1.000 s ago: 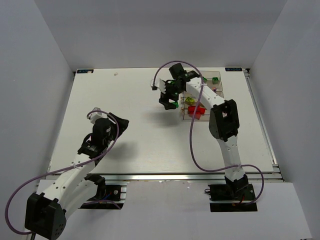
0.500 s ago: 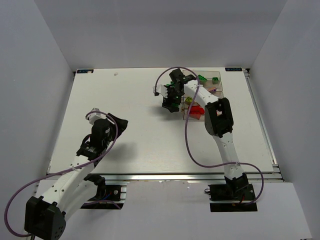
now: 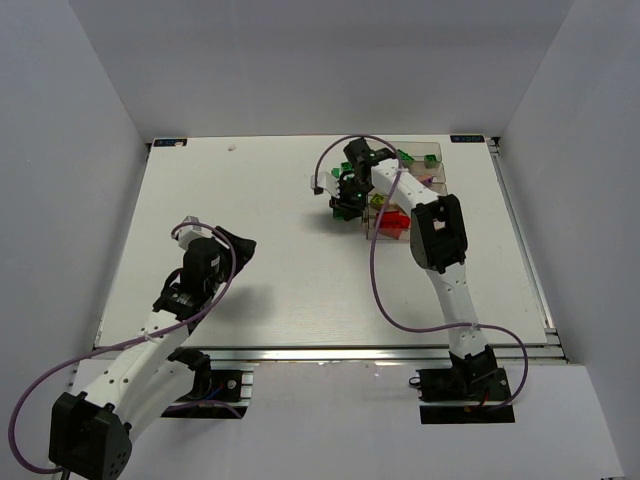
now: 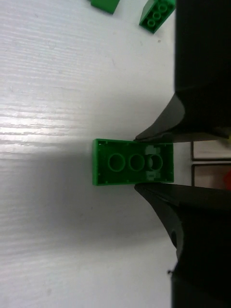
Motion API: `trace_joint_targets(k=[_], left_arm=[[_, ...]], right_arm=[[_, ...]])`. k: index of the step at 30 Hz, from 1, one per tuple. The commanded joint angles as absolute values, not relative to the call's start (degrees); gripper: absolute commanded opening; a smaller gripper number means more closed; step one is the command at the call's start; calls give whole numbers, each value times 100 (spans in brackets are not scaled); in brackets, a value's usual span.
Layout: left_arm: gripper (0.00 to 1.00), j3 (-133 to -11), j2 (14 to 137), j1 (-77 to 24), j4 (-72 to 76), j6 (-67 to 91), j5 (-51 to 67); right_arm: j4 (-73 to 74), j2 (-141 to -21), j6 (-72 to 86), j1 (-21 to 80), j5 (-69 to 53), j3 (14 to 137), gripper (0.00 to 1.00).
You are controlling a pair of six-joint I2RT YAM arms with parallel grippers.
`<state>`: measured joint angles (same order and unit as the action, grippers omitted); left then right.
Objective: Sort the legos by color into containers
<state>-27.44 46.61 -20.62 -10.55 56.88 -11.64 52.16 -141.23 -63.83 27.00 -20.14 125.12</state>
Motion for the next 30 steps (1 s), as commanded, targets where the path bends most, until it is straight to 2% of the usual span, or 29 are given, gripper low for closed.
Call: trace_joint_targets(k=[1, 2, 4, 7, 13, 16, 18, 22, 30], left_arm=[[71, -2707, 4641, -2074, -1037, 5687, -1239], [71, -2707, 4658, -2074, -1020, 5687, -1213], [71, -2716, 4737, -2074, -941, 5669, -1178], [71, -2733, 4860, -2074, -835, 5643, -1090], [71, -2733, 4931, -2074, -668, 5625, -976], [71, -2716, 4922, -2074, -668, 5625, -958], [71, -2681, 4904, -2074, -642, 5634, -941], [71, -2646, 4904, -2074, -563, 5660, -905], [71, -2654, 4957, -2074, -536, 5643, -879]], right_arm=[[5582, -14107, -6574, 2681, -2451, 12174, 31], [5503, -13924, -6539, 2681, -2513, 12060, 21], [5336, -13712, -6373, 2672, -2820, 11779, 15], [5063, -13308, -5917, 2672, -3382, 11795, 0], [3712, -12631, -3941, 2365, -4113, 11962, 0], [2446, -12367, -2377, 1970, -3842, 11778, 0], [2006, -12357, -1386, 1663, -3247, 11864, 0], [1583, -12673, -660, 1240, -2357, 12304, 0], [958, -13192, -623, 484, -1996, 12436, 0]])
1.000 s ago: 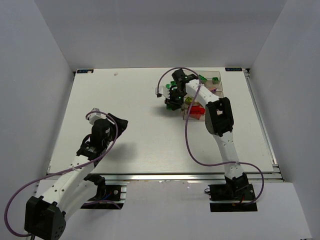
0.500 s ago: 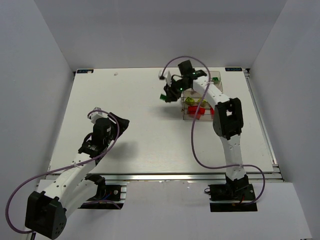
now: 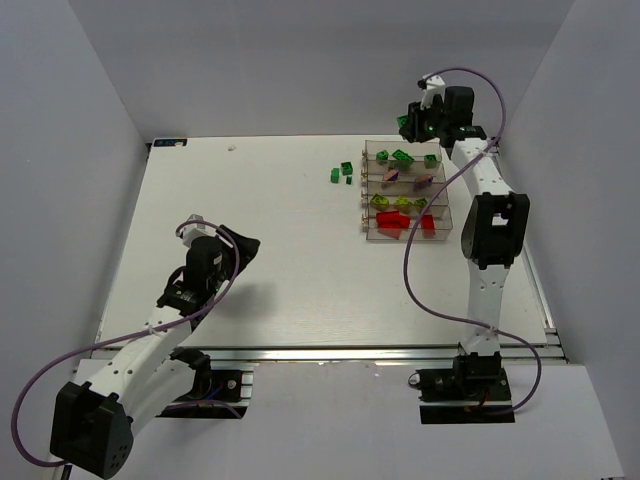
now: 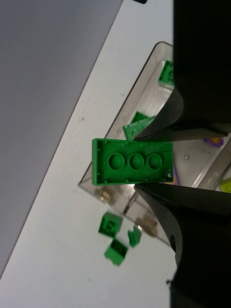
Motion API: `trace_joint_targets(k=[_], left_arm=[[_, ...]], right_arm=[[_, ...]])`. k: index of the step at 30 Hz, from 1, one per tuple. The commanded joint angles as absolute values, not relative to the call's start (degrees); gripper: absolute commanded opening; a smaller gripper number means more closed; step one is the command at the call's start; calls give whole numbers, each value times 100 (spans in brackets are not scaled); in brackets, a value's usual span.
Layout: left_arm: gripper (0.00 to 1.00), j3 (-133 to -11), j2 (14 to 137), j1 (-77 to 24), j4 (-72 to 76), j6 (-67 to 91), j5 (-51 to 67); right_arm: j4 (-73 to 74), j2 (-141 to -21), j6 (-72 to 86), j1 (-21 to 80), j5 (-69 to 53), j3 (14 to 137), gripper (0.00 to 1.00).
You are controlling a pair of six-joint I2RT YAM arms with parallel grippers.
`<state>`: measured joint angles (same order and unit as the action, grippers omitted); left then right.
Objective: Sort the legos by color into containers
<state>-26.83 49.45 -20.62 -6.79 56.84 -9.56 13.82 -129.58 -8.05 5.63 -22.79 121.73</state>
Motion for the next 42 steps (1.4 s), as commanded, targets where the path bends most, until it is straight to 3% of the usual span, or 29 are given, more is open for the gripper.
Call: trace_joint_targets(k=[1, 13, 21, 34, 39, 42], left_arm=[[71, -2654, 4966, -2074, -519, 5643, -870], [71, -2751, 5291, -2074, -343, 5651, -695], [71, -2734, 5326, -2074, -334, 5651, -668], [71, -2768, 5344, -2074, -317, 5616, -642], [71, -2909, 5466, -2074, -273, 5467, -572], [64, -3032, 5703, -2074, -45, 5335, -379]], right_arm=[[941, -13253, -685, 431, -1952, 12463, 0], [870, -13702, -1169, 62, -1899, 12375, 1], [870, -13878, -1441, 70, -1881, 12313, 17], [852, -13905, -1547, 62, -1766, 12305, 65], [1063, -13685, -1634, -114, -2282, 12366, 71], [1353, -13203, -2029, -237, -3509, 12035, 66]])
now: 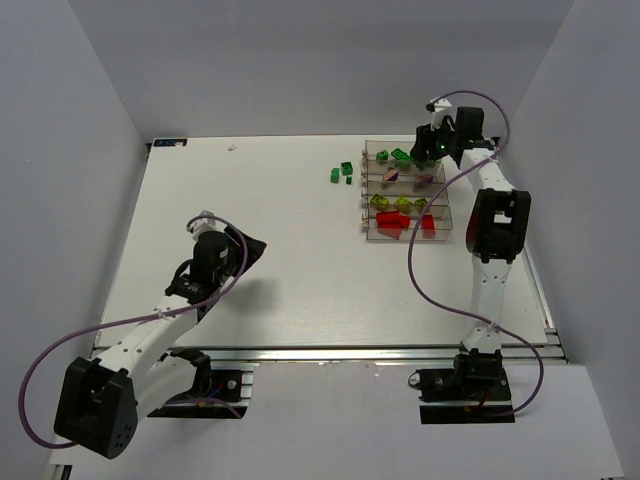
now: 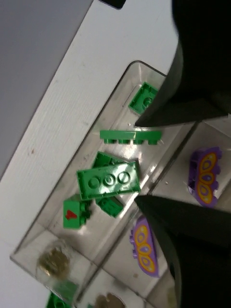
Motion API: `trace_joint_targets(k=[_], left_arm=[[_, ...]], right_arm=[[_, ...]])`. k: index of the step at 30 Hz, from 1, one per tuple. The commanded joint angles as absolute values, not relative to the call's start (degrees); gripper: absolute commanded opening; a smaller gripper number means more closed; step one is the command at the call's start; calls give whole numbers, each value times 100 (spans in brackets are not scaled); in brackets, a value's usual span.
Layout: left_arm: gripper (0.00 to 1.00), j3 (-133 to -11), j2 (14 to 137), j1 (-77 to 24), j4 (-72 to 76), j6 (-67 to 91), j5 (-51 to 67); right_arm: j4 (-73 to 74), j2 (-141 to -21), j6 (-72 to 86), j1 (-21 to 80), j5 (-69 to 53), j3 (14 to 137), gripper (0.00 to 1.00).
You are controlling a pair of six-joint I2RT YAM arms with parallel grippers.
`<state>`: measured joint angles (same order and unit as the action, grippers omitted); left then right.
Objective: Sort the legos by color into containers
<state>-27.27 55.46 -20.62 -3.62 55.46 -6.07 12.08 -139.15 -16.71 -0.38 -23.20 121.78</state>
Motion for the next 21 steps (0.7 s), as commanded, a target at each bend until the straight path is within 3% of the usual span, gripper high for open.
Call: trace_joint_targets(k=[1, 2, 3, 4, 7, 9, 13, 21], left_arm=[[60, -3084, 5800, -2074, 156, 5300, -300], [43, -3146, 5923, -2074, 271, 5178, -125], [37, -3347, 6220, -2074, 455, 5125, -45], [31, -3479, 6414, -2074, 544, 5046, -9], [14, -4276, 7351, -2074, 729, 4729, 570], [4, -5075, 8160, -2074, 634, 4492, 895], [7, -6419, 9391, -2074, 501, 4175, 1125], [8, -8700, 11486, -2074, 465, 3797, 1274]], right_arm=[[1319, -12853, -2056, -272, -3898, 11850, 57], [1301, -12667, -2100, -333, -4633, 11665, 50], [1301, -12508, -2127, -343, -4945, 11498, 44], [1353, -12211, -2223, -351, -5253, 11235, 26], [1730, -11710, -2250, -351, -6115, 10821, 0], [1942, -11332, -2172, -351, -6389, 10462, 0], [2118, -10671, -2153, -352, -6434, 9854, 7], [2593, -9967, -2276, -352, -6100, 8834, 6]])
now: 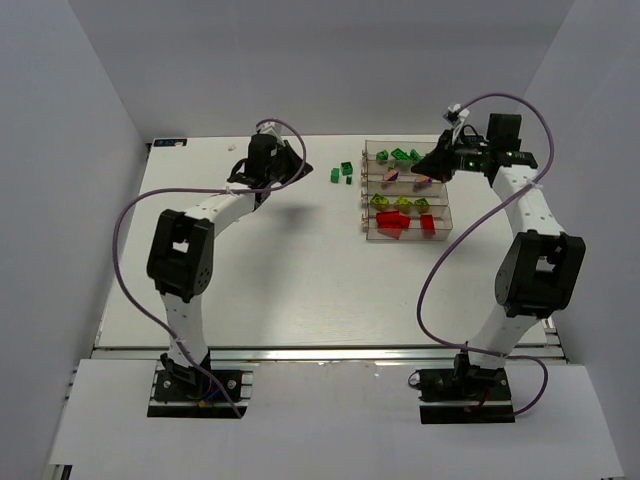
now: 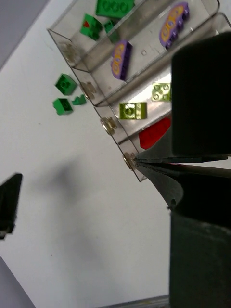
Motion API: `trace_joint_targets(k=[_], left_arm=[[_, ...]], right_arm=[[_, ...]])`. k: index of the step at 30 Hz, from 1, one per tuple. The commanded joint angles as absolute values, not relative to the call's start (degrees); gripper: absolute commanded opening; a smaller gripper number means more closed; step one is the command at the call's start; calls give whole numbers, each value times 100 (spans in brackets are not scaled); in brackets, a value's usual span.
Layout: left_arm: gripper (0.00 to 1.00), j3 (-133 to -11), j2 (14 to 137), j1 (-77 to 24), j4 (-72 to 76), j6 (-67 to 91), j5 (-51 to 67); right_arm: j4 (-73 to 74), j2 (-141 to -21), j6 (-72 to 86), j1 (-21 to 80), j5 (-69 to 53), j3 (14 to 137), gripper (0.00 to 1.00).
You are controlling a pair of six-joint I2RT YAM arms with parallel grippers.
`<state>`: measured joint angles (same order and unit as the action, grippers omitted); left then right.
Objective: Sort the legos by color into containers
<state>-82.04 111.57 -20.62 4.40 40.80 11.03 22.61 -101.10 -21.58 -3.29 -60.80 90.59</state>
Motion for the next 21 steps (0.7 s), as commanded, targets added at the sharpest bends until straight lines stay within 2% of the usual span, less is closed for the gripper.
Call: trace_joint_targets(k=[1, 8, 12, 15, 21], left_arm=[[8, -8849, 11644, -2074, 544, 3788, 1318], [8, -9816, 12822, -2074, 1598, 3823, 1178], [12, -10317, 13402, -2074, 2135, 3841, 1046], [18, -10853, 13947, -2074, 2443, 4121, 1064], [42, -12075, 15054, -2136, 2716, 4807, 836]], right_arm=[[2601, -9906, -2276, -352, -6074, 8772, 6], [2216, -9668, -2031, -378, -5836, 8333, 6], [2074, -9580, -1925, -422, -5810, 8183, 6], [2065, -9589, -1855, -448, -5827, 8148, 7], [1908, -9484, -1670, -475, -5845, 7867, 8]])
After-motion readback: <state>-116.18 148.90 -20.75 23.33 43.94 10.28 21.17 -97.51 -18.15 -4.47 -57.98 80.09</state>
